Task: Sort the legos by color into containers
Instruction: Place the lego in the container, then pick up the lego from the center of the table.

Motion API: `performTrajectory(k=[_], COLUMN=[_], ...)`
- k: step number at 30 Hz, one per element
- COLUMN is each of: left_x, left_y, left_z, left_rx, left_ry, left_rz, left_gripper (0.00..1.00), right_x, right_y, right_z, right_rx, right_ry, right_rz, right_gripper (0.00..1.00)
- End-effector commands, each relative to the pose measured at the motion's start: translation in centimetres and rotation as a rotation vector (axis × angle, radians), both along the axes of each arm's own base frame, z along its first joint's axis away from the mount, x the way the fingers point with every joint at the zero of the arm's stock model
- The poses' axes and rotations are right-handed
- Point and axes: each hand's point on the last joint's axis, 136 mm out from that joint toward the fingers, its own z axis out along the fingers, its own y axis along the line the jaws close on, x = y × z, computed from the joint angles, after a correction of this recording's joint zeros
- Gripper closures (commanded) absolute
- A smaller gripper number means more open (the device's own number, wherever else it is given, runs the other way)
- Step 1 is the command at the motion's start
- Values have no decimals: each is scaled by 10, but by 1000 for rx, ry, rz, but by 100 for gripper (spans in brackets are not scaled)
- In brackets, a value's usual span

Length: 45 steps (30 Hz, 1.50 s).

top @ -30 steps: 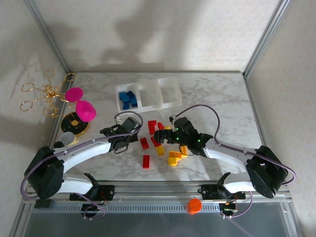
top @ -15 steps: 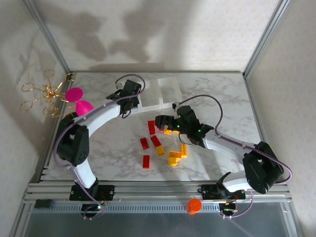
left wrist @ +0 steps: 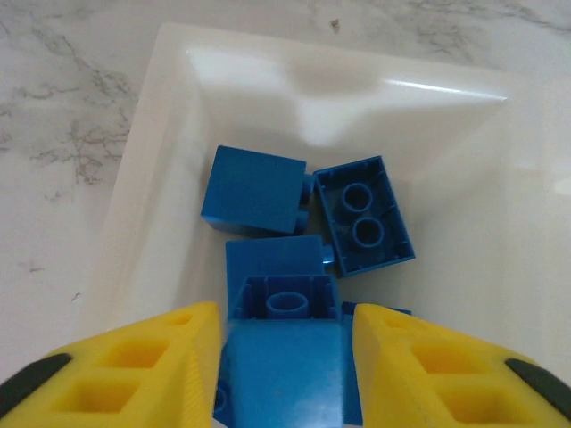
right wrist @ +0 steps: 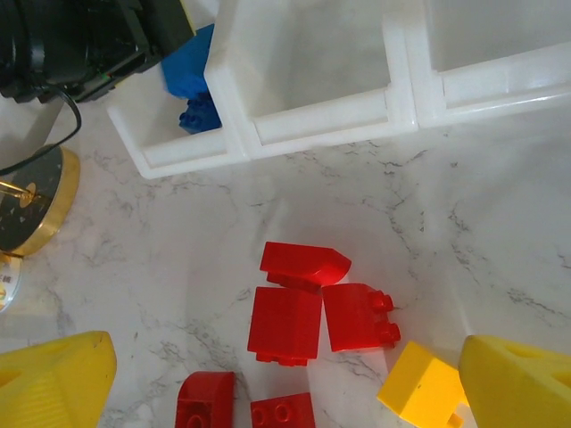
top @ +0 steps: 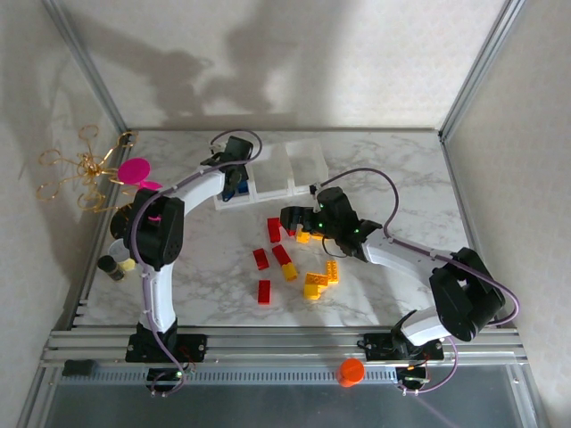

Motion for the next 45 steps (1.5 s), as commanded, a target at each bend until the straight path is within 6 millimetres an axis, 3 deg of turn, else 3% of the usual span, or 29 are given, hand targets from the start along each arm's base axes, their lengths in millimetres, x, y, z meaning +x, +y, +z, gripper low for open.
performTrajectory(k=[1,4,9,16,21,27,30,36,45], left_x=[5,1,-21,-87,-130,-169,-181,-201,-215], left_y=[-2,2,-9,-26,-35,-49,-52,-59,-49], left_z=[25,35,51,64,60,61,60,44,29], left_rx=[6,14,-79,-183,-241,-301,-345,-401,-422], left_ry=[-38,-46,-66,-70,-51,-45,-53,-33,-33], left_rz=[-20,-14,-68,-162,-220,-290,-301,-322,-277], left_gripper=[51,45,40,30,20,6,0,0,0], right_x=[7,4,-3,-16,-8,8,10,16,27], right_y=[-5,-6,-15,-8,1,8,10,12,25], right_z=[5,5,-1,-6,-9,-25,-36,-62,-82], right_rx=[-48,-71,-140,-259,-330,-492,-523,-603,-621], right_ry=[-31,-25,10,24,19,14,22,64,85], right_rz=[-11,5,-4,35,64,150,172,204,227], right_gripper=[1,1,2,2,6,13,19,32,45])
